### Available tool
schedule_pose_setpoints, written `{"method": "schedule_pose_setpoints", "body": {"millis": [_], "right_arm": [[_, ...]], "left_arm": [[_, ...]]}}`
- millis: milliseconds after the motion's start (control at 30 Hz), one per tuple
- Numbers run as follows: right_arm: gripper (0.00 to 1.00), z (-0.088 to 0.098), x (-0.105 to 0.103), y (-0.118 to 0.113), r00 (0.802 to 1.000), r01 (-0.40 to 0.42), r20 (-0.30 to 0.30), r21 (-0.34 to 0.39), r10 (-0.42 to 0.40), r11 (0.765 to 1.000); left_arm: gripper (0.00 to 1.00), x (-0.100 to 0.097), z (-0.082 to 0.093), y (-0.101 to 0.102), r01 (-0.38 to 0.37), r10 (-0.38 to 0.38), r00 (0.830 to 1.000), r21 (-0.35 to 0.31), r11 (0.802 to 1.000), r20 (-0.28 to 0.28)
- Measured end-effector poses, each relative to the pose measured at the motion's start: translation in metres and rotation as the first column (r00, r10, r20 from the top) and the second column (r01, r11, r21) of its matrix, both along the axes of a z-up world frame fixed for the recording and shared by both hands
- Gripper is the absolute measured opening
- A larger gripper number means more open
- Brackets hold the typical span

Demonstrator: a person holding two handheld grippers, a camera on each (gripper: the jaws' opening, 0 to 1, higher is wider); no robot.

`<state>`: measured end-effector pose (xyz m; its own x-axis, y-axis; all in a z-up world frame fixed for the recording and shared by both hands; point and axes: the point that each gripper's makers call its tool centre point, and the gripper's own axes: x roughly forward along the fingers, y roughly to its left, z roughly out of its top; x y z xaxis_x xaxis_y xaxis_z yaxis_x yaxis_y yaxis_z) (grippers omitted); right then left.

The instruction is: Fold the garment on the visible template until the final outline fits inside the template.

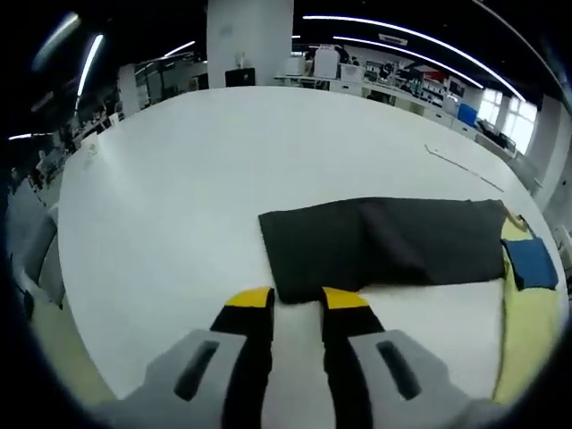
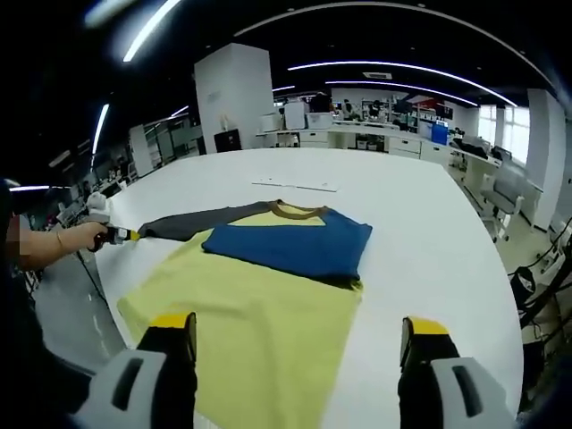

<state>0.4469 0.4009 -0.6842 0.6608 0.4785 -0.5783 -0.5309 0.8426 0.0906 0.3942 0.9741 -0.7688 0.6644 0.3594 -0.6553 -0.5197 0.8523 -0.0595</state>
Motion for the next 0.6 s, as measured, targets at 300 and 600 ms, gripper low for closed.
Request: {"method": "schedule_pose_setpoints", "body": {"millis": [300,600], "right_arm": [[0.95,0.002,-0.008,0.006,1.000,0.009,-0.004,-0.004,-0.010,1.000],[0.94,0.002,-0.012,0.010,1.000,0.008,-0.010,-0.005,-0.008,1.000]], "left_arm": [[0.09,0.000,0.004,0.000,0.007,-0.006,0.999,-0.039,0.999,0.037],[0.04,0.002,0.005,-0.002,-0.005,0.011,0.998,-0.097,0.995,0.061]]}}
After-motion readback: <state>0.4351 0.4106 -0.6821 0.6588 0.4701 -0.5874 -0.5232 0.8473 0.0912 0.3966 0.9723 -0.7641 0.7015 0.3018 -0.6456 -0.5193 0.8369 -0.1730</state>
